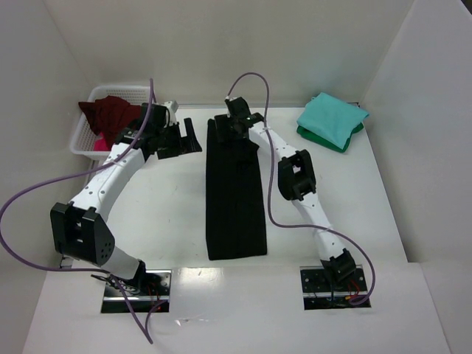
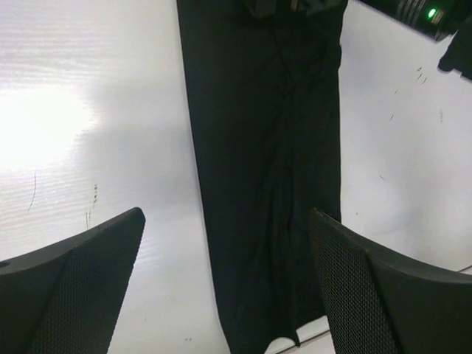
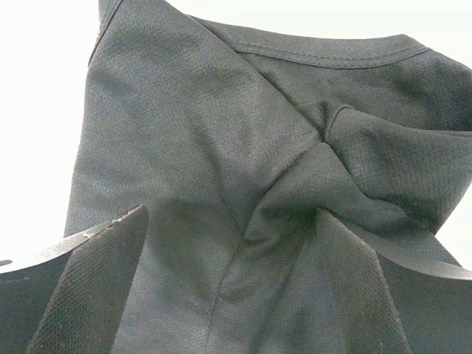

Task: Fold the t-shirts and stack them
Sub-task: Rotate the tshirt 90 degrees

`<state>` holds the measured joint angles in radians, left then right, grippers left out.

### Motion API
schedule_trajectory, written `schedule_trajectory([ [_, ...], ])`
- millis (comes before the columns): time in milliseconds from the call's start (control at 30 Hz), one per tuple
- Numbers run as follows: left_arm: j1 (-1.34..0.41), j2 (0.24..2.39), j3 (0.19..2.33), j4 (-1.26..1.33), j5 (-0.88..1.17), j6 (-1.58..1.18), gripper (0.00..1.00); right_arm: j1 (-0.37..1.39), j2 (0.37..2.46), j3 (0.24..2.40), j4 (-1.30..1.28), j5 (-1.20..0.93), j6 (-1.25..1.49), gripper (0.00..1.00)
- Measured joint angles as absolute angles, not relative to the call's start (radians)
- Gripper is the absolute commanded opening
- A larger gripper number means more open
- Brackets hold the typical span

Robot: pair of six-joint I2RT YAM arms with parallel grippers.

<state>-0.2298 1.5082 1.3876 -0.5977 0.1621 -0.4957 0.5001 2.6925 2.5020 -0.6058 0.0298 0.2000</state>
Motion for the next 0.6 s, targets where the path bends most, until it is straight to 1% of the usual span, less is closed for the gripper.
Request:
schedule_trajectory([
  [67, -0.23, 1.51, 1.388, -0.608, 0.162, -0.495, 0.99, 0.487, 2.725, 2.561, -0.622, 0.023, 0.202, 1.0],
  [333, -0.23, 1.555, 1.394, -0.632, 0.18, -0.492, 0.99, 0.422, 2.789, 2.681, -0.636, 0.033, 0.215, 1.0],
  [600, -0.23, 1.549, 1.376, -0.629, 0.194, -0.47, 0.99, 0.381, 2.793, 2.726, -0.665, 0.073, 0.204, 1.0],
])
